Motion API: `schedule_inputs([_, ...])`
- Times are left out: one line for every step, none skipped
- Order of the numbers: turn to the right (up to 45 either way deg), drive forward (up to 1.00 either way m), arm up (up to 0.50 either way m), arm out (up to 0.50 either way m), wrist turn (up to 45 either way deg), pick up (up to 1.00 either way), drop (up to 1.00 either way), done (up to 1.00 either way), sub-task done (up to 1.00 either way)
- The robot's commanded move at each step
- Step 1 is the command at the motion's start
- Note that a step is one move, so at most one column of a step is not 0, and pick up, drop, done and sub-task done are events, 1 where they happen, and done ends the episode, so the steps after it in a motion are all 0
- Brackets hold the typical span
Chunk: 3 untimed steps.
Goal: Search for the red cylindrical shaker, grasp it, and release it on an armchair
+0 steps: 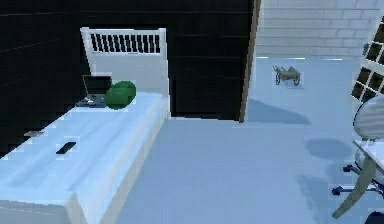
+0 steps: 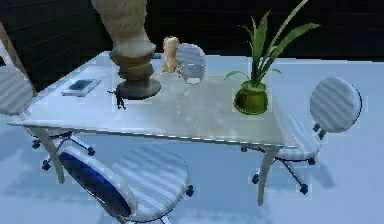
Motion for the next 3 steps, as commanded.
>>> schedule_inputs([6.0, 0.0, 0.0, 0.0, 0.0, 0.0, 0.0, 0.0, 0.0])
schedule_inputs([0.0, 0.65, 0.0, 0.0, 0.0, 0.0, 0.0, 0.0, 0.0])
schedule_inputs([39.0, 0.0, 0.0, 0.0, 0.0, 0.0, 0.0, 0.0, 0.0])
